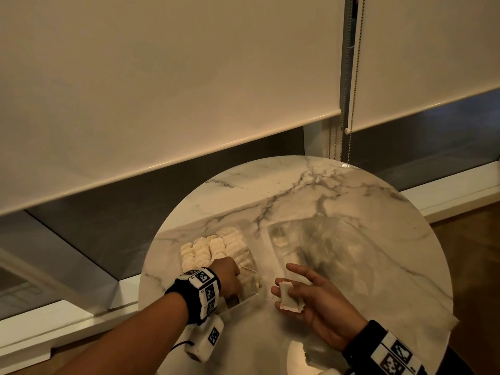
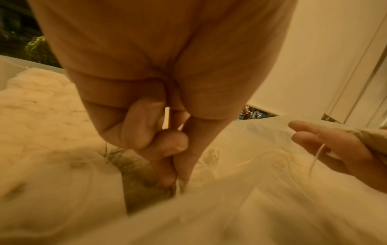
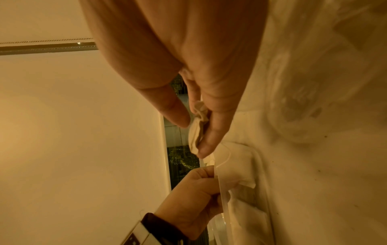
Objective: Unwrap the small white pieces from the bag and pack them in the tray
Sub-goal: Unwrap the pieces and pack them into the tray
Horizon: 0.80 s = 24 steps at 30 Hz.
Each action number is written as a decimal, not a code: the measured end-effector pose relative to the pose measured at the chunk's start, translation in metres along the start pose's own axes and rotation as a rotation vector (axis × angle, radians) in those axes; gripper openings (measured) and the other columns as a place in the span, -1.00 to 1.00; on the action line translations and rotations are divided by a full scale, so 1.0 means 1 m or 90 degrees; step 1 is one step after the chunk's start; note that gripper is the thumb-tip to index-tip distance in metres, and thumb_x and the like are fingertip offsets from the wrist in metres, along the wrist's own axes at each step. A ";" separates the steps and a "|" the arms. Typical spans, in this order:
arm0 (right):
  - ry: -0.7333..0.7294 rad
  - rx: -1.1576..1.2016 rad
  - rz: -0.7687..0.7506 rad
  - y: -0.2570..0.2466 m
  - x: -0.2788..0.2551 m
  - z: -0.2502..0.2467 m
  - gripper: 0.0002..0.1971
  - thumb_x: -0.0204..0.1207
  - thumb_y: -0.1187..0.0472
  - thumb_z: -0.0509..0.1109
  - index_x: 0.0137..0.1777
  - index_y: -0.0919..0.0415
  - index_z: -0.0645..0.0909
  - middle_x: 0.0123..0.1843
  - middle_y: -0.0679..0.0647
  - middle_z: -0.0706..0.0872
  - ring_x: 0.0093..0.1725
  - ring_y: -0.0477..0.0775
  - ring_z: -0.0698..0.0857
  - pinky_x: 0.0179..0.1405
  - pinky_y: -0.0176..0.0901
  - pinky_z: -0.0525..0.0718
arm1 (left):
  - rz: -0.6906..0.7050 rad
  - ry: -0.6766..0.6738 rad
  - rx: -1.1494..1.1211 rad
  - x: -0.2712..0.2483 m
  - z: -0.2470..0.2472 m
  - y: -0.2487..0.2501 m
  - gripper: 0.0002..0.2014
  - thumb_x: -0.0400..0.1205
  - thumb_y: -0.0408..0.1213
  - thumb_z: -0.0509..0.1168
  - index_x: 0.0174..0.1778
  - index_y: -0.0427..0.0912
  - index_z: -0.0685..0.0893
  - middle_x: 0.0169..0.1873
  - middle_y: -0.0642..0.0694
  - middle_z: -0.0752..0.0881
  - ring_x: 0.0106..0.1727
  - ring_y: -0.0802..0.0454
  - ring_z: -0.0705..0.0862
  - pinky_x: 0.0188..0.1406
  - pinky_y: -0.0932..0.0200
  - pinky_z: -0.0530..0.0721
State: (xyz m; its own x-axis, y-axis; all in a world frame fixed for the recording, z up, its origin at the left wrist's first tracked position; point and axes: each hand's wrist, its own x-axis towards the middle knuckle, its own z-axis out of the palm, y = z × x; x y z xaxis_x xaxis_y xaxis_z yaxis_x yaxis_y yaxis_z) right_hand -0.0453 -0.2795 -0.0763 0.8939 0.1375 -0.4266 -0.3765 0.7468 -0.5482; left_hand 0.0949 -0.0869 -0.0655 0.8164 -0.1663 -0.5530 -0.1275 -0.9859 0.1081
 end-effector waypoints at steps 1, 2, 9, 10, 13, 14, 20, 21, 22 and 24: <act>0.000 -0.001 0.002 0.000 0.000 0.000 -0.54 0.59 0.65 0.23 0.41 0.28 0.55 0.23 0.48 0.74 0.18 0.42 0.79 -0.04 0.27 0.82 | 0.000 0.004 0.001 0.001 0.001 0.001 -0.86 0.53 -0.22 0.46 -0.29 -0.06 0.63 -0.27 -0.06 0.63 -0.18 -0.02 0.61 -0.37 0.29 0.48; -0.001 -0.002 0.004 0.001 0.000 0.000 -0.53 0.58 0.65 0.23 0.41 0.27 0.55 0.23 0.48 0.73 0.18 0.42 0.79 -0.04 0.27 0.82 | 0.000 0.010 -0.001 0.001 0.002 0.002 -0.88 0.53 -0.19 0.47 -0.25 -0.06 0.67 -0.22 -0.07 0.66 -0.15 -0.03 0.65 -0.33 0.26 0.52; -0.003 -0.002 0.004 -0.002 -0.001 0.000 -0.54 0.59 0.64 0.23 0.41 0.27 0.55 0.23 0.47 0.73 0.16 0.42 0.80 -0.04 0.28 0.82 | 0.002 0.065 -0.016 0.005 0.002 0.007 -0.80 0.52 -0.11 0.47 -0.30 -0.11 0.64 -0.18 -0.13 0.67 -0.17 -0.06 0.62 -0.22 0.17 0.60; -0.003 -0.002 0.003 -0.002 -0.001 -0.001 -0.54 0.59 0.64 0.23 0.42 0.27 0.55 0.23 0.47 0.73 0.16 0.42 0.80 -0.05 0.28 0.82 | 0.004 0.069 -0.023 0.005 0.001 0.006 -0.82 0.48 -0.11 0.50 -0.24 -0.12 0.69 -0.18 -0.12 0.68 -0.18 -0.04 0.61 -0.23 0.17 0.60; 0.001 -0.001 0.003 -0.002 -0.001 -0.001 -0.54 0.59 0.64 0.23 0.41 0.28 0.55 0.24 0.47 0.73 0.16 0.41 0.80 -0.03 0.29 0.82 | 0.021 0.113 -0.062 0.002 -0.004 0.004 -0.70 0.40 -0.14 0.59 -0.01 -0.10 0.74 -0.13 -0.06 0.67 -0.13 0.02 0.63 -0.22 0.24 0.62; 0.002 0.000 0.003 -0.002 -0.001 -0.001 -0.54 0.59 0.64 0.23 0.41 0.28 0.55 0.24 0.47 0.73 0.16 0.41 0.80 -0.01 0.31 0.81 | 0.026 0.136 -0.068 0.000 -0.006 0.004 -0.68 0.39 -0.16 0.60 0.03 -0.09 0.74 -0.10 -0.03 0.68 -0.10 0.04 0.64 -0.24 0.27 0.62; 0.004 -0.002 0.009 -0.001 0.000 0.000 -0.52 0.58 0.65 0.20 0.42 0.27 0.55 0.25 0.48 0.72 0.14 0.41 0.80 -0.02 0.28 0.81 | 0.101 0.144 -0.092 -0.017 -0.007 0.011 -0.91 0.45 -0.20 0.53 -0.27 0.03 0.75 -0.25 0.10 0.75 -0.14 0.13 0.71 -0.19 0.28 0.69; 0.005 -0.004 0.010 0.000 0.000 0.000 -0.52 0.58 0.65 0.20 0.42 0.27 0.55 0.26 0.48 0.72 0.15 0.41 0.80 -0.02 0.28 0.81 | 0.115 0.111 -0.099 -0.019 -0.005 0.012 -0.94 0.46 -0.17 0.53 -0.22 0.03 0.78 -0.20 0.11 0.79 -0.11 0.15 0.73 -0.09 0.26 0.72; 0.007 -0.005 0.009 0.000 0.000 -0.001 -0.52 0.58 0.65 0.20 0.42 0.26 0.55 0.25 0.48 0.72 0.15 0.42 0.80 -0.02 0.28 0.81 | 0.126 0.083 -0.095 -0.021 -0.001 0.014 -0.92 0.49 -0.13 0.52 -0.13 0.03 0.82 -0.14 0.11 0.81 -0.07 0.16 0.74 -0.02 0.27 0.71; 0.009 -0.004 0.009 0.001 0.001 -0.001 -0.52 0.59 0.65 0.19 0.42 0.26 0.55 0.25 0.48 0.72 0.16 0.42 0.80 -0.01 0.28 0.80 | 0.147 0.059 -0.067 -0.022 0.005 0.016 -0.80 0.57 -0.05 0.42 0.05 0.02 0.82 -0.04 0.09 0.81 -0.04 0.15 0.70 -0.02 0.33 0.59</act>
State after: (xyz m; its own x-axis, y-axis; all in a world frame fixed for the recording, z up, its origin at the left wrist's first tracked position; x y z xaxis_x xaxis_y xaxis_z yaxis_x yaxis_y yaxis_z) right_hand -0.0448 -0.2795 -0.0777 0.8847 0.1390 -0.4450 -0.3912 0.7406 -0.5464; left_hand 0.0718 -0.0989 -0.0557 0.8210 -0.3790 -0.4270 -0.2607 -0.9142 0.3103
